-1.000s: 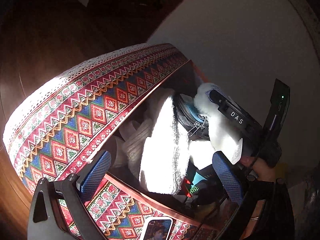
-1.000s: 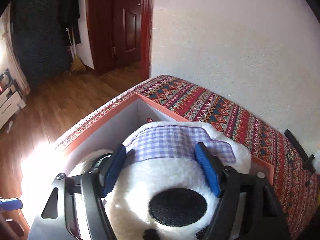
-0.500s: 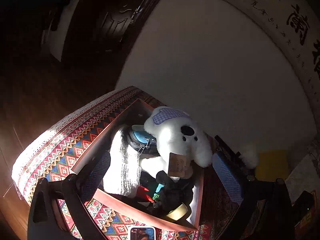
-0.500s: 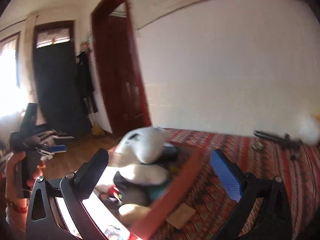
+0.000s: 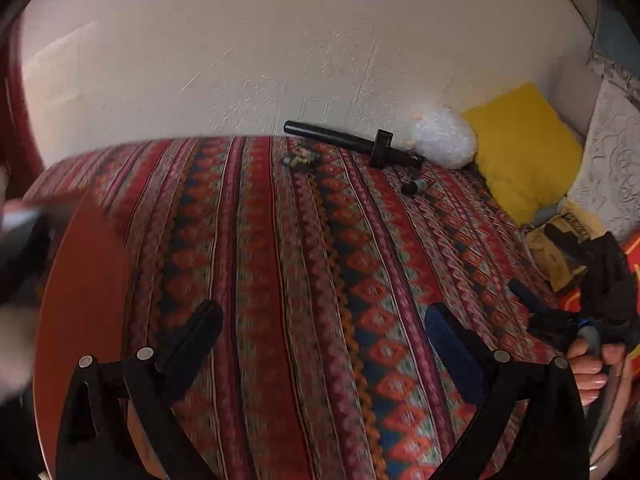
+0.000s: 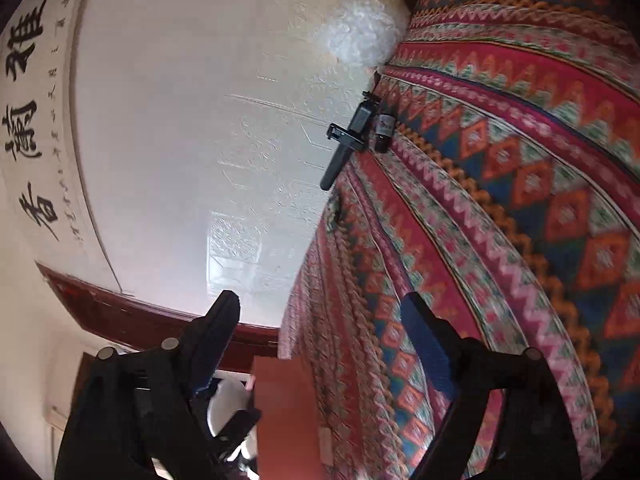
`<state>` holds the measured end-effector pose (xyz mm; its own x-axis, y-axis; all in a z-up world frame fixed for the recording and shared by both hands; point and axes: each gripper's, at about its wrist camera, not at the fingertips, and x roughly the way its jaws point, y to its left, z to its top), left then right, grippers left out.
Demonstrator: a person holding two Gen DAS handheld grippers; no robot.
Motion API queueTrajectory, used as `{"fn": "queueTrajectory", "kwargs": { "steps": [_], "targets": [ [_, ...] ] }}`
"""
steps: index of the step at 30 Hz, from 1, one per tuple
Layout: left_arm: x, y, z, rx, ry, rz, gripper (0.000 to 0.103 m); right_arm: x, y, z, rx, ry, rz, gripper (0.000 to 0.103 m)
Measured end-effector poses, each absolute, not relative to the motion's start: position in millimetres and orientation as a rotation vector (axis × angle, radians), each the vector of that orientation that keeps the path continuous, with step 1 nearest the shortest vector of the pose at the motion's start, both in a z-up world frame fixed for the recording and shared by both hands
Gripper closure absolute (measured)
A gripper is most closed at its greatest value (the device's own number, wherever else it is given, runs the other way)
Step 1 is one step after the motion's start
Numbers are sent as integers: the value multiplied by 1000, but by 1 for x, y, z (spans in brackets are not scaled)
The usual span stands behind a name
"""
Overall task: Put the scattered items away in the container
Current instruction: 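Grasp the green snack packet with the left gripper while the right grasps the dark bottle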
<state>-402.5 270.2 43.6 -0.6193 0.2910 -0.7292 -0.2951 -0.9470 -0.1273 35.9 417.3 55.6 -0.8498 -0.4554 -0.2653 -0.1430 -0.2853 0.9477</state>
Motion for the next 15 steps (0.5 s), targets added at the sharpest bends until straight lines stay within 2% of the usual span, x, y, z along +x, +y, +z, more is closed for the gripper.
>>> {"fn": "queueTrajectory", "kwargs": {
  "steps": [2,5,9,11,13,14,15],
  "targets": [
    [-464,293,34,-1132,102,2556,1,-16,438,56,790,-1721,-2278,24],
    [-554,318,-4,-1253,196,2491,1,-91,456,42,878,-1698,-2326,28],
    [-636,348,-58,-1372,409,2505,7,-161,462,12,1053,-1610,-2451,28],
    [-661,358,-70,-1339,410,2498,6,-184,461,-5,1150,-1532,-2569,29],
    [-674,362,-71,-1265,356,2493,6,-191,459,-10,1087,-1485,-2675,35],
    [-679,362,-71,-1258,322,2485,12,-193,456,-10,1064,-1448,-2732,37],
    [-682,360,-69,-1254,264,2481,24,-193,453,-10,1054,-1418,-2773,44]
  ]
}}
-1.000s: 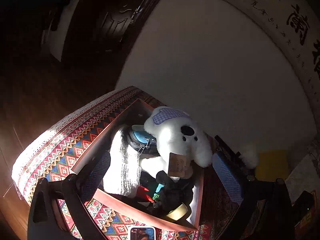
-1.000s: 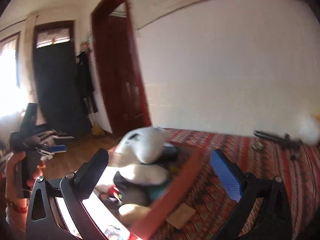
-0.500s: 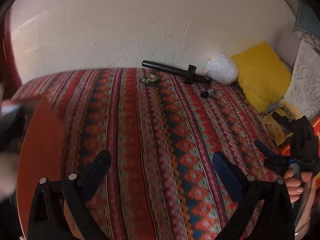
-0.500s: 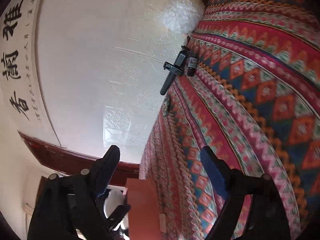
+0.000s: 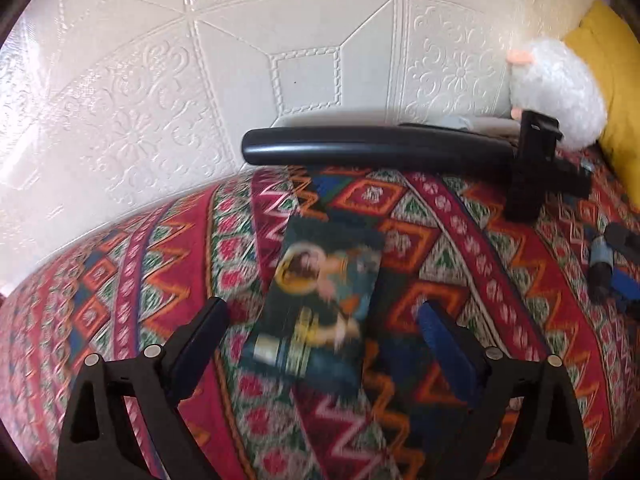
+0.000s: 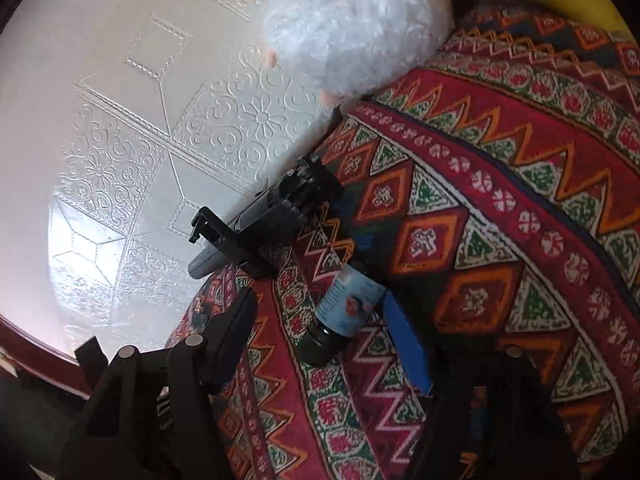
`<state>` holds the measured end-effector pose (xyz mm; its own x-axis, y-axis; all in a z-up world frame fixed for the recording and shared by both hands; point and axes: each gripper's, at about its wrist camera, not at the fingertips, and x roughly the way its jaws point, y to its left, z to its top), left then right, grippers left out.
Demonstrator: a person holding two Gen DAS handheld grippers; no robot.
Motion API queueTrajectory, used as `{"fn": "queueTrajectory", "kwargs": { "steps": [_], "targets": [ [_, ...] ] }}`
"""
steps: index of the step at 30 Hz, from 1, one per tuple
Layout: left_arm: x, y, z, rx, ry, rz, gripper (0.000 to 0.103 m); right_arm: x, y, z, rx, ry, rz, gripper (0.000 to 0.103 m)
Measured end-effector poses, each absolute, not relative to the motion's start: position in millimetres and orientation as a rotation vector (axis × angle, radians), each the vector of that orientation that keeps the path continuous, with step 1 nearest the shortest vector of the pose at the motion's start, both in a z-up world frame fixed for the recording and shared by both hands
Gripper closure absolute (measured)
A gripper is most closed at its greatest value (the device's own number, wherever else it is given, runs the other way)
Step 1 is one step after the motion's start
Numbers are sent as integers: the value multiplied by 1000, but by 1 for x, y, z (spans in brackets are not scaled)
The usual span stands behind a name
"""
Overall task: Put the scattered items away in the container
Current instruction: 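Grasp the green snack packet with the left gripper while the right grasps the dark bottle, then drop the snack packet and dark bottle into the box with both grippers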
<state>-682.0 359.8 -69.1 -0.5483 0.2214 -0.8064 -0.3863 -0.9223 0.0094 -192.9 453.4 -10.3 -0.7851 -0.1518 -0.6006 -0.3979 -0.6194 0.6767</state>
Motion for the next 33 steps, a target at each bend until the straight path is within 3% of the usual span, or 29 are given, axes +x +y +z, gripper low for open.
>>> {"fn": "queueTrajectory", "kwargs": {
  "steps": [1,2,3,5,11,17,20,25,29,33],
  "targets": [
    [-680,356,-67,-1249,214,2490,63,-192,451,-11,-945,1245,2535,49],
    [-676,354,-65,-1255,177,2501,61,-191,452,-12,-940,1209,2542,67],
    [-670,351,-64,-1269,147,2501,61,-186,455,-16,-932,1214,2546,74],
    [-647,343,-58,-1308,88,2495,61,-171,463,-21,-938,1329,2546,77],
    [-474,316,-23,-1379,-163,2406,61,-49,458,-2,-1034,1674,2424,78],
    [-226,277,9,-1323,-206,2343,61,113,384,23,-1290,1710,2471,78],
    [-155,236,27,-1312,-301,2370,61,178,338,34,-1417,1710,2514,78],
    [-118,112,115,-1067,-377,2678,61,217,243,82,-1495,1736,2687,78],
    [-128,1,165,-920,-505,2877,61,197,155,154,-1448,1599,3008,78],
    [-150,-62,171,-905,-589,2945,61,170,82,204,-1375,1383,3245,78]
  ]
}}
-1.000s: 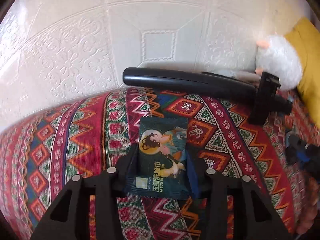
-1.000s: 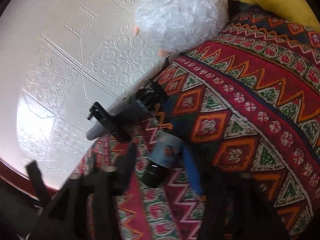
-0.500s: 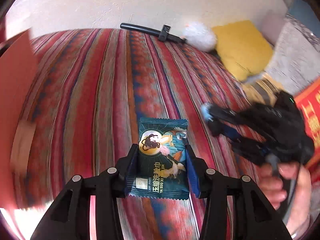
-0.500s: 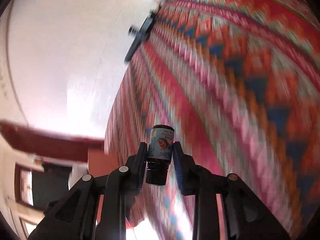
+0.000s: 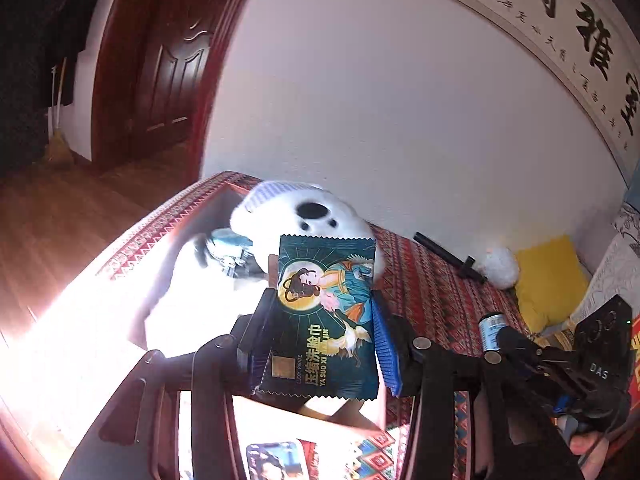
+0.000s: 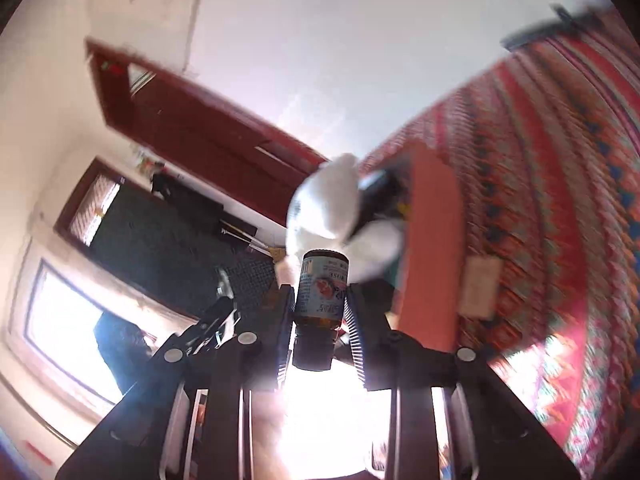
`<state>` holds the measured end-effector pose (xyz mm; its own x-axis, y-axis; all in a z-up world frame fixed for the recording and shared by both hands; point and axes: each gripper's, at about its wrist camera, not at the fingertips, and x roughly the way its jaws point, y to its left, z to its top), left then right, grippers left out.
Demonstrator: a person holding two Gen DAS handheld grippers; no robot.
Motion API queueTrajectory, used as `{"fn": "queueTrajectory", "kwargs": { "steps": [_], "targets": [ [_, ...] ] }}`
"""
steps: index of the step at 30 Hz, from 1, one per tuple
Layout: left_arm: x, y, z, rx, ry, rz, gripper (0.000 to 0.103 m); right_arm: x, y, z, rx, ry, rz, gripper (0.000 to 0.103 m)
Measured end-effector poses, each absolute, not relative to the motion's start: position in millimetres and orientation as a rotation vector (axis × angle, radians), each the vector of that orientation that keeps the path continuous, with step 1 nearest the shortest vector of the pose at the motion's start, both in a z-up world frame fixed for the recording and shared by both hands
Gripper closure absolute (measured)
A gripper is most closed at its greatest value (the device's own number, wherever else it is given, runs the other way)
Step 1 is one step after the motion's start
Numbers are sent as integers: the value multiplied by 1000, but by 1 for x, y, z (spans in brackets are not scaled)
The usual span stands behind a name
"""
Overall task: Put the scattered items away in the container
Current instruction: 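Drop the snack packet and dark bottle into the box with both grippers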
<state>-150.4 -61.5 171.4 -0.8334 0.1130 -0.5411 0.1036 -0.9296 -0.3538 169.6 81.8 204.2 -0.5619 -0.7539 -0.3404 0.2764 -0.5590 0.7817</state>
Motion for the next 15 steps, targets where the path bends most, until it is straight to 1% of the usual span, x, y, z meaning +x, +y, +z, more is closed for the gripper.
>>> {"fn": "queueTrajectory", "kwargs": {
  "steps": [4,6,7,8,9,10,12,13,15],
  "targets": [
    [-166,-81,152,-927,-619,2936,60,135,26,219,859,-690,-2249,78],
    [-178,-85,140,-987,-629,2918,55,116,6,215,866,-614,-2283,78],
    [-183,-89,136,-1011,-644,2926,41,109,-2,210,882,-595,-2275,78],
    [-187,-91,132,-1039,-667,2941,22,102,-11,203,903,-580,-2268,76],
    [-190,-94,128,-1060,-688,2951,16,97,-18,196,927,-556,-2275,74],
    [-189,-97,126,-1072,-696,2954,15,95,-23,192,945,-517,-2304,70],
    [-182,-99,129,-1075,-669,2975,15,97,-28,190,939,-450,-2372,29],
    [-175,-99,130,-1068,-648,2998,15,103,-26,192,907,-438,-2404,26],
    [-164,-101,135,-1063,-621,3050,14,109,-24,196,862,-383,-2426,26]
  ]
}}
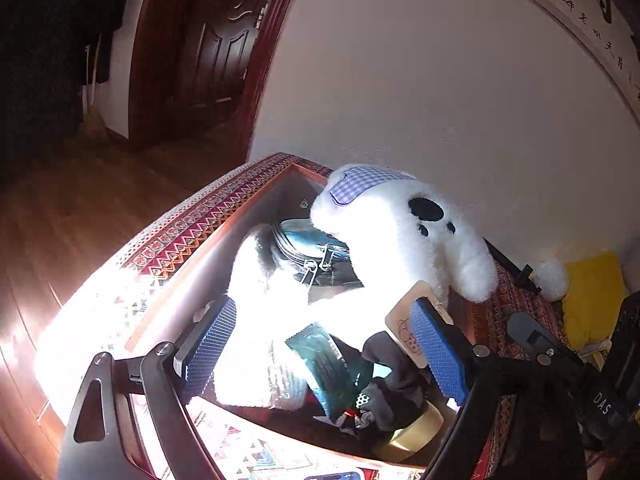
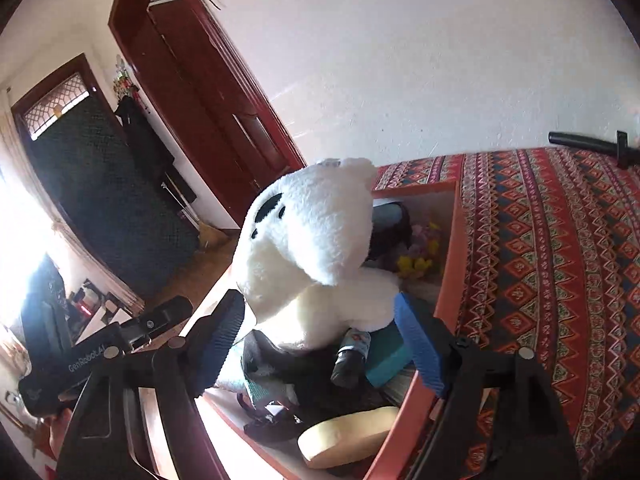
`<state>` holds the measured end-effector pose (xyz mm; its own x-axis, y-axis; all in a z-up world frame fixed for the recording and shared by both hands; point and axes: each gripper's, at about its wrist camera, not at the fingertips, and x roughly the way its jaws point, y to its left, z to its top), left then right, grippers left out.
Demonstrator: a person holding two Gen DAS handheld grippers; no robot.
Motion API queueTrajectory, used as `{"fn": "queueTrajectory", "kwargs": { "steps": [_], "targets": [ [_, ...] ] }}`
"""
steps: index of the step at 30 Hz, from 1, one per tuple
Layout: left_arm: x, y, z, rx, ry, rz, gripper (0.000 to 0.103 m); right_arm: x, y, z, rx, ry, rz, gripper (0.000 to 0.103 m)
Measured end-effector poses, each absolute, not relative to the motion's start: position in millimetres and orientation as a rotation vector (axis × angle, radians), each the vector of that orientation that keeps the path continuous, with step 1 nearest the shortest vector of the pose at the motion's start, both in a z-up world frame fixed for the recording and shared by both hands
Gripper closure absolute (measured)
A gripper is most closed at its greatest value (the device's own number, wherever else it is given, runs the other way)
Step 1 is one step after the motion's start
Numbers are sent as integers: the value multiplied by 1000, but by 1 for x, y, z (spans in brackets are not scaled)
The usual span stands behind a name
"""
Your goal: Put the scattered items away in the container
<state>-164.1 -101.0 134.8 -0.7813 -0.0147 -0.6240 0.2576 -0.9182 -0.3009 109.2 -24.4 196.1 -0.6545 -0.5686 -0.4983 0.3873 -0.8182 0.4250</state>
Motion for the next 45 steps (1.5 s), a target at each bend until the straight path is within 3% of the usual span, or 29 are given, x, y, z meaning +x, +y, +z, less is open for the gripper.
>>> {"fn": "queueTrajectory", "kwargs": {
  "steps": [4,8,16,24,31,45],
  "targets": [
    [-146,-106,147,914,529,-2745,1,135,-12,206,824,-223,-2495,18],
    [-123,-102,162,798,463,-2736,0,170,-1,221,796,-25,-2583,1],
    [-55,-61,195,633,268,-2750,0,247,20,271,633,172,-2607,1],
    [28,-10,203,549,101,-2742,0,307,25,284,663,353,-2684,1],
    [72,8,193,686,166,-2727,0,352,50,294,706,261,-2653,1],
    [98,31,224,571,110,-2699,0,397,66,316,611,205,-2631,1]
  ]
}}
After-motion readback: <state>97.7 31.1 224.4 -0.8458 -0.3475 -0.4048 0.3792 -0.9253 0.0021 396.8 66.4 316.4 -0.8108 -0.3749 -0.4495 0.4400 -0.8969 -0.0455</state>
